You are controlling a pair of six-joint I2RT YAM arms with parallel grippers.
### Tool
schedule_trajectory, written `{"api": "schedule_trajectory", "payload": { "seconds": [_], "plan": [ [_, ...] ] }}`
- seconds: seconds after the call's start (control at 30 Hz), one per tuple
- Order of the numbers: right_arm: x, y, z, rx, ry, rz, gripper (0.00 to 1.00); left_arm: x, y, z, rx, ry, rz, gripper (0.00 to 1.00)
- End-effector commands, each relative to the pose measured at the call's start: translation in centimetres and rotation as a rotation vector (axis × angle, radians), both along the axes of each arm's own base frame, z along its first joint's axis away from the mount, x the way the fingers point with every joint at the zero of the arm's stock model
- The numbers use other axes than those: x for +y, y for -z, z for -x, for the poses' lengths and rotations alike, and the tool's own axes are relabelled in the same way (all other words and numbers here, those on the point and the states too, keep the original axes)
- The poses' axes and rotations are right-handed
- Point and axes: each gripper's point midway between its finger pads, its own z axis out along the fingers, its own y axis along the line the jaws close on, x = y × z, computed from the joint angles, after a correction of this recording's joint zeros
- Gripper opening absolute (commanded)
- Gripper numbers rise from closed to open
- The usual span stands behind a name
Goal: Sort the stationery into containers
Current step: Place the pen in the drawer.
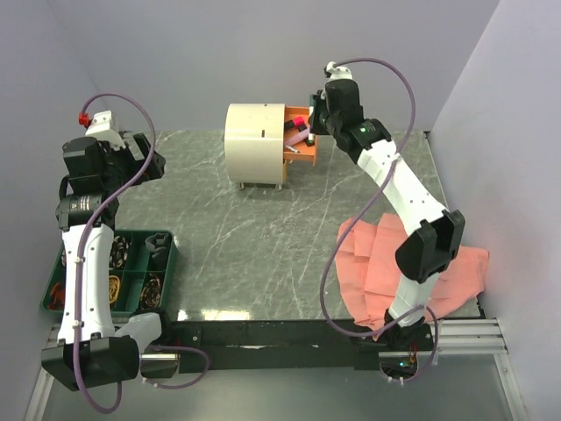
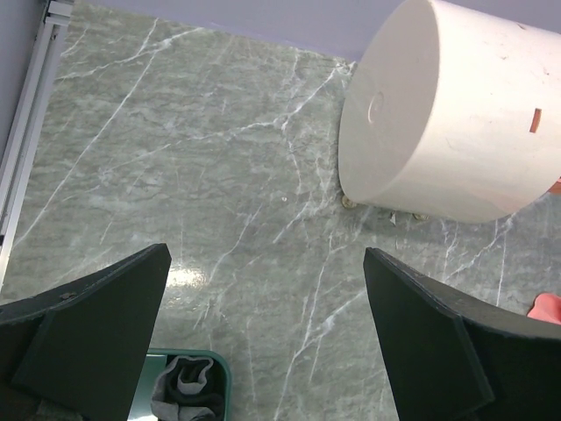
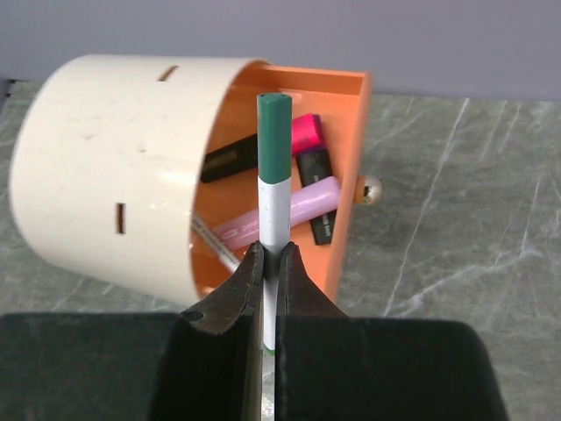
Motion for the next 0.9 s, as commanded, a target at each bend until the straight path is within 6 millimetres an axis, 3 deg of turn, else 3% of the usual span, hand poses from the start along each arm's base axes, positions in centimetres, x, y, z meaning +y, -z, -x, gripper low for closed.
{"api": "schedule_trajectory", "payload": {
  "seconds": [0.0, 0.27, 0.67, 0.7, 0.77, 0.87],
  "plan": [
    [-0.2, -2.1, -1.8, -0.03, -0.014, -0.04, 0.0, -0.2, -1.2, -0.3, -0.049, 0.033, -0.029, 0.99],
    [0.4, 1.2, -4.8, -0.005, -0.034, -0.014, 0.0, 1.0, -1.2, -0.4, -0.041, 0.005, -0.023, 0.99],
    [1.3, 2.8, -7.6, -0.021, -0.034, 0.024, 0.0, 1.4, -0.2, -0.2, -0.026, -0.01, 0.003, 1.0],
    [1.4, 2.6, -7.7, -0.025, -0.036, 0.018, 0.02, 1.5, -0.2, -0.2, -0.025, -0.014, 0.005, 0.99],
    [1.9, 2.5, -7.5, -0.021, -0.049, 0.004, 0.16, 1.6, -0.4, -0.3, -0.029, -0.014, 0.0, 0.99],
    [2.2, 1.2, -6.8, -0.032, -0.071, -0.021, 0.46, 1.5, -0.6, -0.5, -0.035, -0.008, 0.005, 0.99]
  ]
}}
